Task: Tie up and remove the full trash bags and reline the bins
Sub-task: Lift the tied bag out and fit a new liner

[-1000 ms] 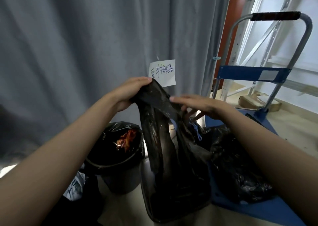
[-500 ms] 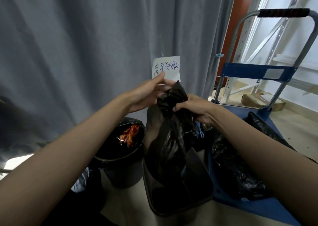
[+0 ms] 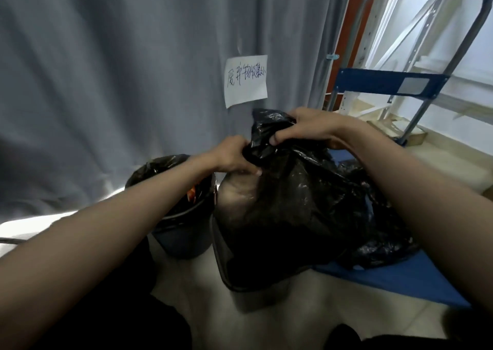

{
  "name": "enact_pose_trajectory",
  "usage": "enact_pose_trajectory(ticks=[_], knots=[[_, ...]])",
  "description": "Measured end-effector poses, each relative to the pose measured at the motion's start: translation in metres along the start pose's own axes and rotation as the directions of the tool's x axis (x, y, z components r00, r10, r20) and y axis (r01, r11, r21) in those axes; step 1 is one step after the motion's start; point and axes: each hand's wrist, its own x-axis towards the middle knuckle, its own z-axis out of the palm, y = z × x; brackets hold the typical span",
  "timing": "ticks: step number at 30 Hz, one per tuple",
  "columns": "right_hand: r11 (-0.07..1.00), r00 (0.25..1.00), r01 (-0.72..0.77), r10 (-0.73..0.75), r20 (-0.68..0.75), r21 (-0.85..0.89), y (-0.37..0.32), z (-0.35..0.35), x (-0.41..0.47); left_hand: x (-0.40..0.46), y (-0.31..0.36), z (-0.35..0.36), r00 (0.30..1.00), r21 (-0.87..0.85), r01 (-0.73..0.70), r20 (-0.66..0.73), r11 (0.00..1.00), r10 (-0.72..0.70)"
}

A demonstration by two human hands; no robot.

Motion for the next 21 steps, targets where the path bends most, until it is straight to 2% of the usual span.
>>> enact_pose_trajectory(ticks=[4,6,9,12,15,16,19,21], knots=[[0.973,0.968,-0.079,0.127,0.215,-0.219,0.019,0.022,-0.005,-0.001,-0.017,0.041,0.999,0.078,0.042,0.01,0.996,-0.043],[0.915,0.939,-0.115,0.226,0.257,-0.386,0.03,0.04,-0.003,-0.003,-0.027,0.055,0.997,0.141,0.052,0.055,0.989,-0.061],[0.85,0.885,-0.171,0.355,0.301,-0.499,0.051,0.069,0.002,-0.005,-0.038,0.066,0.995,0.228,0.049,0.068,0.972,-0.066],[0.868,0.846,-0.221,0.397,0.357,-0.444,0.067,0.092,0.006,-0.002,-0.042,0.066,0.99,0.233,0.049,0.118,0.971,-0.078],[0.935,0.84,-0.283,0.35,0.415,-0.216,0.078,0.113,0.013,-0.001,-0.039,0.06,0.948,0.157,0.043,0.306,0.987,-0.09],[0.944,0.852,-0.279,0.329,0.408,-0.178,0.08,0.12,0.015,-0.002,-0.036,0.056,0.944,0.164,0.03,0.319,0.986,-0.082],[0.956,0.918,-0.199,0.259,0.302,-0.214,0.085,0.132,0.024,-0.008,-0.026,0.038,0.978,0.221,-0.014,0.206,0.975,-0.032],[0.958,0.945,-0.186,0.236,0.229,-0.218,0.088,0.132,0.029,-0.018,-0.021,0.03,0.969,0.226,-0.004,0.242,0.974,-0.052]])
